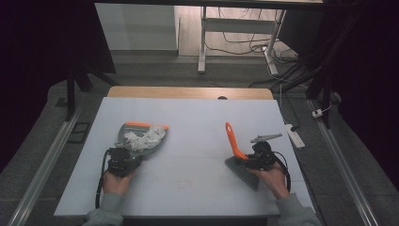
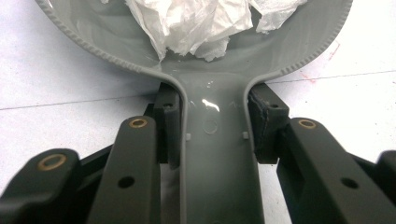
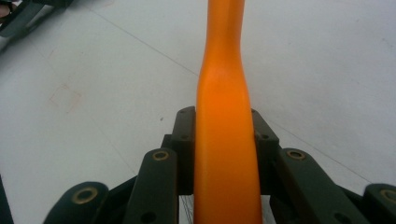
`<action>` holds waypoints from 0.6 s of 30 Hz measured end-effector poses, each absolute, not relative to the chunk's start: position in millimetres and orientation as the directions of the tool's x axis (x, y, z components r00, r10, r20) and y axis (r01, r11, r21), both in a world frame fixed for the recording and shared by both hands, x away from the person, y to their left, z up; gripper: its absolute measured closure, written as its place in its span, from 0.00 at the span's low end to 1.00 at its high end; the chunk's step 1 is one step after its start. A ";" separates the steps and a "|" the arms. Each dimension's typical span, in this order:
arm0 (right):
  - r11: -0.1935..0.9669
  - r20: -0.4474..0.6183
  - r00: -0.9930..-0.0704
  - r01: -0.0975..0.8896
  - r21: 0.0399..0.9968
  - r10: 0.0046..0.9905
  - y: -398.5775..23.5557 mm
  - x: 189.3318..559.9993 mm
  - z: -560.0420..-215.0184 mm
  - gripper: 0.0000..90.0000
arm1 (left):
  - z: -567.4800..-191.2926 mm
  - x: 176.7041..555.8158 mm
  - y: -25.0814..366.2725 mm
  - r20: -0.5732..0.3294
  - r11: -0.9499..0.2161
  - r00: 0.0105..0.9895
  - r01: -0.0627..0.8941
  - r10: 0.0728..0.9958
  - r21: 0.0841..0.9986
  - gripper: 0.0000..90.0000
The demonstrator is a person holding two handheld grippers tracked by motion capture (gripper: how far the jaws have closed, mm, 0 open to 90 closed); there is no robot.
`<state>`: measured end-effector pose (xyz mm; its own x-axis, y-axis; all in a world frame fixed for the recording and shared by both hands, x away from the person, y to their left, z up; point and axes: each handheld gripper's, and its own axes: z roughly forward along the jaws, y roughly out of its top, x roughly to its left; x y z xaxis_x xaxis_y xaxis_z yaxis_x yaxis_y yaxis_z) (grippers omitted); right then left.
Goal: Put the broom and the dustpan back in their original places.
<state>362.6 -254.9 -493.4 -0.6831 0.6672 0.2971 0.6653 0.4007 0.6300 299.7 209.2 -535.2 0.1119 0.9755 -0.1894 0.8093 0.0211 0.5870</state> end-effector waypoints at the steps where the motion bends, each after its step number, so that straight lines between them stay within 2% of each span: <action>1: 0.395 0.301 -0.676 0.672 0.627 0.673 -255.7 363.9 -494.1 0.77 | -535.3 299.7 209.2 -0.189 0.020 0.113 0.809 0.975 0.587 0.68; 18: 0.394 0.274 -0.651 0.686 0.612 0.708 -262.0 373.8 -501.4 0.70 | -534.2 299.2 210.5 -0.205 0.024 0.121 0.806 0.971 0.592 0.67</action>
